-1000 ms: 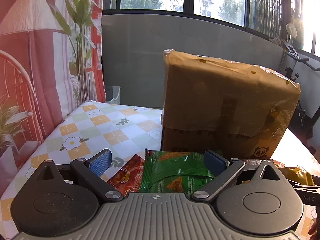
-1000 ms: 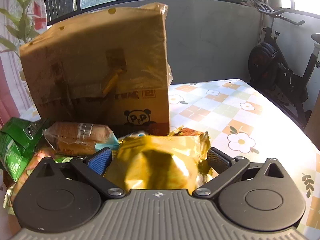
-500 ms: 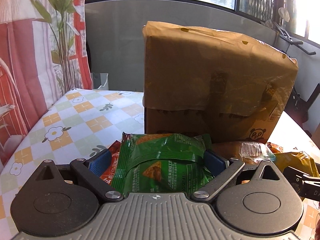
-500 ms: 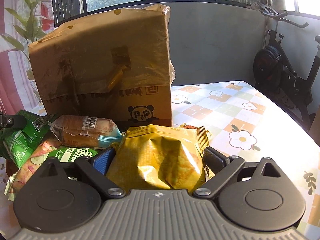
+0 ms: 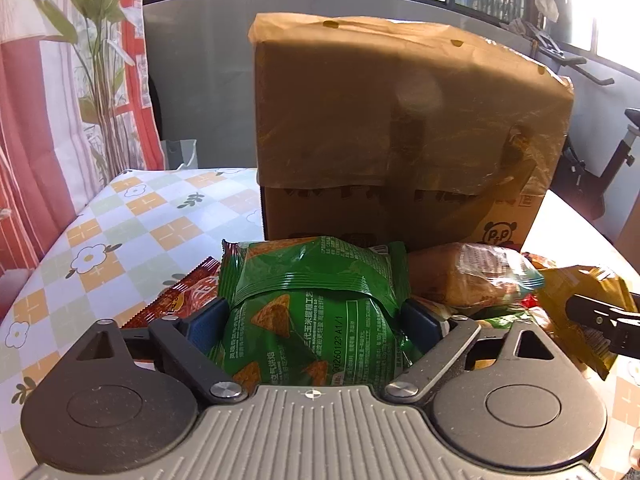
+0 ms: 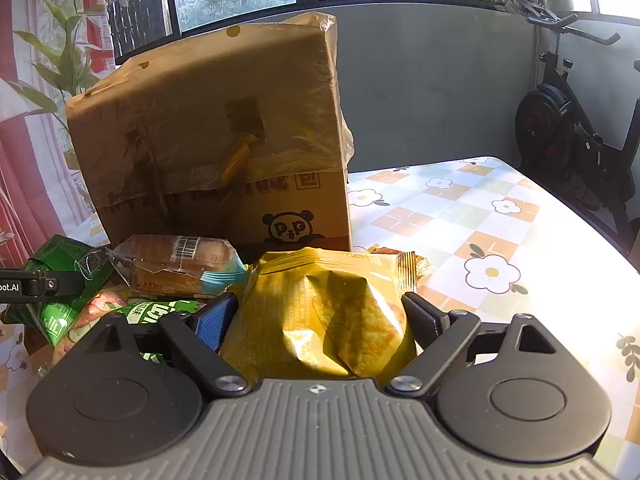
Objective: Organize snacks
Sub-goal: 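Grasp the green chip bag with the left tool while the right tool grasps the yellow bag, then lift both bags over the cardboard box and open both tools to drop them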
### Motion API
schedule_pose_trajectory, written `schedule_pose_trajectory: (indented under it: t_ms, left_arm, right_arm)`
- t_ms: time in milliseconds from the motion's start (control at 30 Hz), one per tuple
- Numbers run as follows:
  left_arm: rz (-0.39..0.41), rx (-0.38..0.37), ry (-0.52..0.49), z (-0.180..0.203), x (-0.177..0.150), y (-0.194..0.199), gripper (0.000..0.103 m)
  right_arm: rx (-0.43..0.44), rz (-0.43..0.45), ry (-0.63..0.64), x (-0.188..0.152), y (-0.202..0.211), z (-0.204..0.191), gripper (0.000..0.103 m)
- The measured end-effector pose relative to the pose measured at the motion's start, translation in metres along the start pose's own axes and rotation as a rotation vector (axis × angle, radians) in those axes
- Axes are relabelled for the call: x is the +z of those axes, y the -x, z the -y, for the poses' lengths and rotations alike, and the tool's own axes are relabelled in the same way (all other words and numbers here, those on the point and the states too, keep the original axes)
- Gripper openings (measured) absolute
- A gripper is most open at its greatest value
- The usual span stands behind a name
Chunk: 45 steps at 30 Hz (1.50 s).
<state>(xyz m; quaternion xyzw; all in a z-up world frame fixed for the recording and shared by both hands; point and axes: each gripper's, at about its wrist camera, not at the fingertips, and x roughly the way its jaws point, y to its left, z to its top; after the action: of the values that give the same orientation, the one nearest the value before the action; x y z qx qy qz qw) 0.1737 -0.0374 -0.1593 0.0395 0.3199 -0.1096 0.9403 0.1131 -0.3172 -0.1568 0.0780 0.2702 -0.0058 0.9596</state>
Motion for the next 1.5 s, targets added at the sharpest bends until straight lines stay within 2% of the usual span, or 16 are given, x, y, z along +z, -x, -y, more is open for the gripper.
schedule_pose_trajectory:
  t_ms: [100, 300, 633, 933, 1100, 1333, 1500]
  left_arm:
    - [0.041, -0.022, 0.056, -0.009, 0.003, 0.017, 0.080]
    - [0.104, 0.007, 0.080, -0.013, -0.002, 0.044, 0.080]
    - [0.155, 0.057, 0.103, -0.025, -0.004, 0.077, 0.080]
    - [0.247, 0.108, 0.114, -0.033, 0.014, 0.099, 0.080]
    - [0.281, 0.116, 0.107, -0.034, 0.033, 0.102, 0.081]
    - [0.349, 0.111, 0.070, -0.029, 0.061, 0.105, 0.081]
    - [0.368, 0.107, 0.071, -0.026, 0.087, 0.095, 0.081]
  right_arm:
    - [0.052, 0.000, -0.047, 0.002, 0.007, 0.005, 0.085]
    - [0.052, 0.032, -0.060, 0.004, 0.019, 0.005, 0.083]
    - [0.073, 0.086, -0.022, 0.012, 0.047, -0.004, 0.083]
    - [0.051, 0.142, -0.034, 0.028, 0.058, 0.000, 0.083]
    - [0.042, 0.176, -0.019, 0.045, 0.058, -0.001, 0.083]
    - [0.036, 0.275, -0.020, 0.085, 0.060, 0.000, 0.084]
    - [0.039, 0.321, 0.001, 0.116, 0.052, -0.003, 0.083]
